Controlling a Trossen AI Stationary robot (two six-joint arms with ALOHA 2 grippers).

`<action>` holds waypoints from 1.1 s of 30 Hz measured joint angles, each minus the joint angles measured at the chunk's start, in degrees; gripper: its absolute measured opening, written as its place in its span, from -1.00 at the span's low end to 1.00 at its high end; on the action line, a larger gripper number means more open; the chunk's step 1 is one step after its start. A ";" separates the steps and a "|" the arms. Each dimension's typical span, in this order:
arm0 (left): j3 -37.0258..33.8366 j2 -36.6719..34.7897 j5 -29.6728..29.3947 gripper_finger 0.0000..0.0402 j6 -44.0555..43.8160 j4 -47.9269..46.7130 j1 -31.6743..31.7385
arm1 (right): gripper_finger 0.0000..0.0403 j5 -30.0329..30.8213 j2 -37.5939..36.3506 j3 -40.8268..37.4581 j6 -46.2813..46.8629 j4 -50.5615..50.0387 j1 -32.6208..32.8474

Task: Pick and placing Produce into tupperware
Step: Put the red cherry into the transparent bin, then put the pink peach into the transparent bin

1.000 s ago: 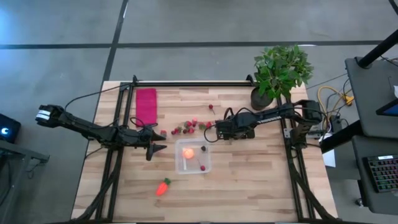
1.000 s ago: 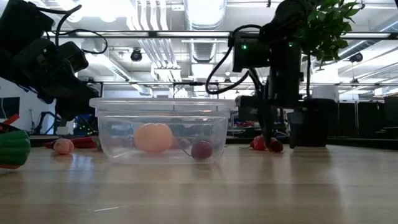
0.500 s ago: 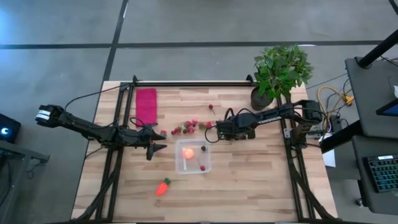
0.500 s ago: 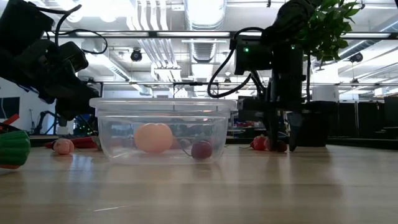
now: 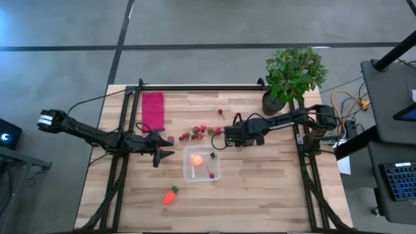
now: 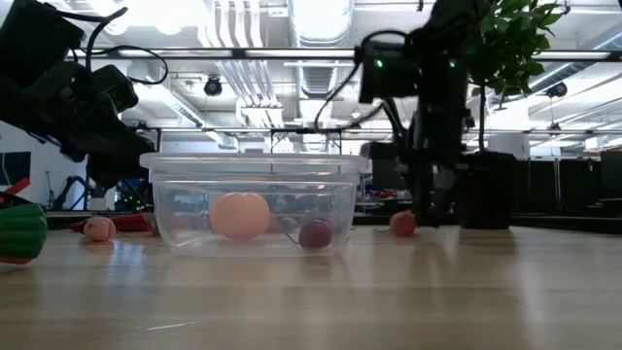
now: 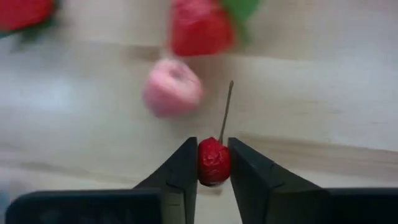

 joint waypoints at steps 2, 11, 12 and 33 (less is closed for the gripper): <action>0.00 0.00 0.00 0.01 0.00 -0.03 0.02 | -0.64 -0.04 -0.12 2.33 -1.59 0.12 0.85; 0.00 0.06 0.62 0.01 -1.36 0.00 0.02 | -0.59 -2.02 -0.59 17.39 -5.50 -0.05 7.56; 0.00 0.04 1.08 0.01 -1.37 -0.03 0.01 | -0.59 -2.01 -0.61 18.93 -6.59 0.09 8.51; -0.02 0.64 0.17 0.01 -19.55 3.35 0.00 | -0.09 -9.26 12.96 30.03 -22.09 4.22 12.98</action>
